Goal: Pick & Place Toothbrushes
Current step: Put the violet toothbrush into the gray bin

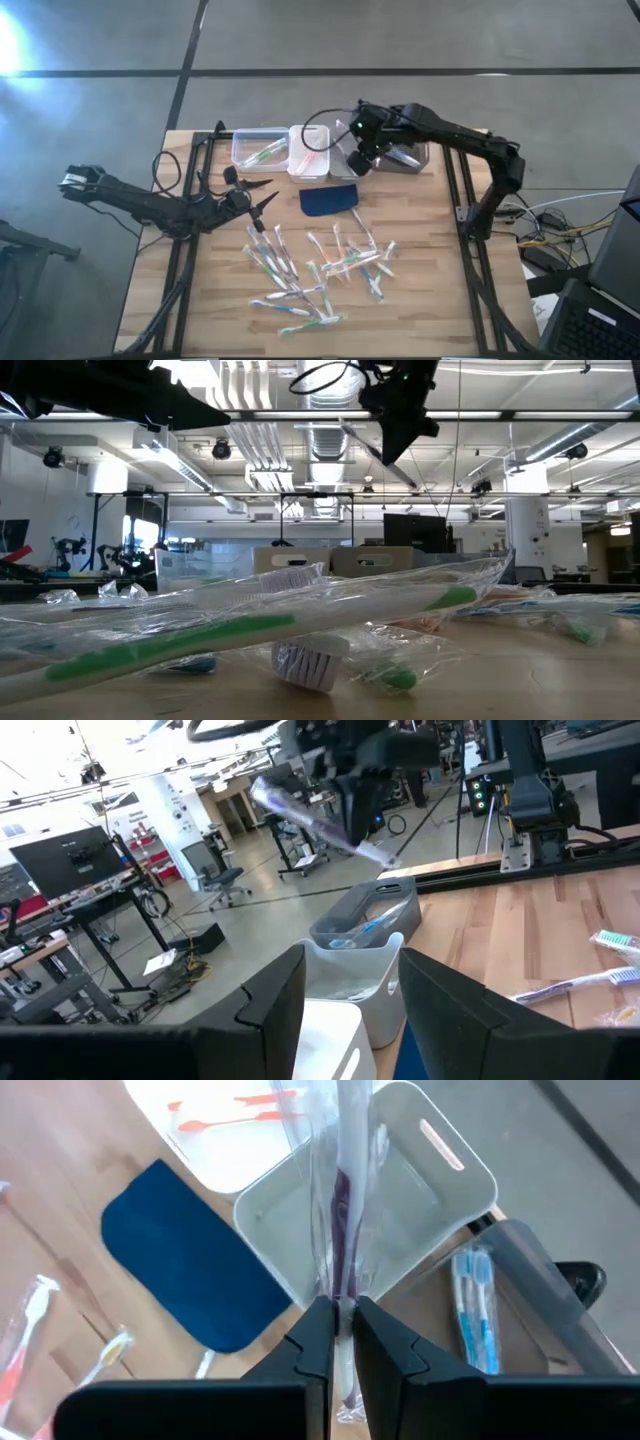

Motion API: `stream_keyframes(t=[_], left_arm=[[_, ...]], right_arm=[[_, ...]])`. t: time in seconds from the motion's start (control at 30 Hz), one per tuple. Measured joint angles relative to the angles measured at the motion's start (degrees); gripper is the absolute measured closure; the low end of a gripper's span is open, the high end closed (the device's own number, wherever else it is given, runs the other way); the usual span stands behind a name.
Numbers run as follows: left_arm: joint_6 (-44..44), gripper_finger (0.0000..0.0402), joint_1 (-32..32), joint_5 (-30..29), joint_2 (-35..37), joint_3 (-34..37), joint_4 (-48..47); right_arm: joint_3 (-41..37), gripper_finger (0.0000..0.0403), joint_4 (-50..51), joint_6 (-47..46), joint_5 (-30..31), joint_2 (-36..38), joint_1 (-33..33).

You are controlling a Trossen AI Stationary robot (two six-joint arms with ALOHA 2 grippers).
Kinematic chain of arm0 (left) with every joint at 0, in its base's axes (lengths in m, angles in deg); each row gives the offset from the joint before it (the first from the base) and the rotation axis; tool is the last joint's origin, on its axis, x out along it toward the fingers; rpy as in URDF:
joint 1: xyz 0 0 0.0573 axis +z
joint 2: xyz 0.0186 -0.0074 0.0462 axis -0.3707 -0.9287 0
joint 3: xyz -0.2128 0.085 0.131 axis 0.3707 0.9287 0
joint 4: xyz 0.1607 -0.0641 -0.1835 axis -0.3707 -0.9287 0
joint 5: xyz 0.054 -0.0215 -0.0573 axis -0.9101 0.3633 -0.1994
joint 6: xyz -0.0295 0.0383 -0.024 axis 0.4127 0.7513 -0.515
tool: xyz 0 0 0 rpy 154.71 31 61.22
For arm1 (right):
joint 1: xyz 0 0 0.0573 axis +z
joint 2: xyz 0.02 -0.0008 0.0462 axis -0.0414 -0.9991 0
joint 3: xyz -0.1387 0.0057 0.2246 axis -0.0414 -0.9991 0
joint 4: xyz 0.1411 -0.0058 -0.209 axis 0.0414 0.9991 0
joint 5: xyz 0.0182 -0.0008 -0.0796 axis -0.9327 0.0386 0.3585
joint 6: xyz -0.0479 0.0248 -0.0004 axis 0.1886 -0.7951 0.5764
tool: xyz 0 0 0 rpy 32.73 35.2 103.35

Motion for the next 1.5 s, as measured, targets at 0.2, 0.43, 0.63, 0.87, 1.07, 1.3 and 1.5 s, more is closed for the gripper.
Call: stream_keyframes(t=[0.2,0.43,0.63,0.87,1.07,1.3,1.5], left_arm=[[0.0,0.0234,0.0,0.0,0.0,0.0,0.0],[0.0,0.0234,0.0,0.0,0.0,0.0,0.0],[0.0,0.0234,0.0,0.0,0.0,0.0,0.0],[0.0,0.0234,0.0,0.0,0.0,0.0,0.0],[0.0,0.0234,0.0,0.0,0.0,0.0,0.0],[0.0,0.0234,0.0,0.0,0.0,0.0,0.0],[0.0,0.0234,0.0,0.0,0.0,0.0,0.0]], right_arm=[[3.3,0.0381,0.2,2.0,-3.8,-5.2,-4.1],[9.8,0.0381,1.8,3.8,-5.9,-12.1,-7.1],[15.3,0.0381,5.4,3.3,-9.7,-18.4,-9.3],[21.9,0.0381,10.0,1.2,-14.7,-25.7,-11.0],[22.8,0.0381,12.2,-0.9,-18.8,-28.3,-11.7],[20.8,0.0381,12.2,-4.5,-19.2,-28.3,-12.8],[20.6,0.0381,10.3,-5.9,-19.1,-29.1,-13.5]])
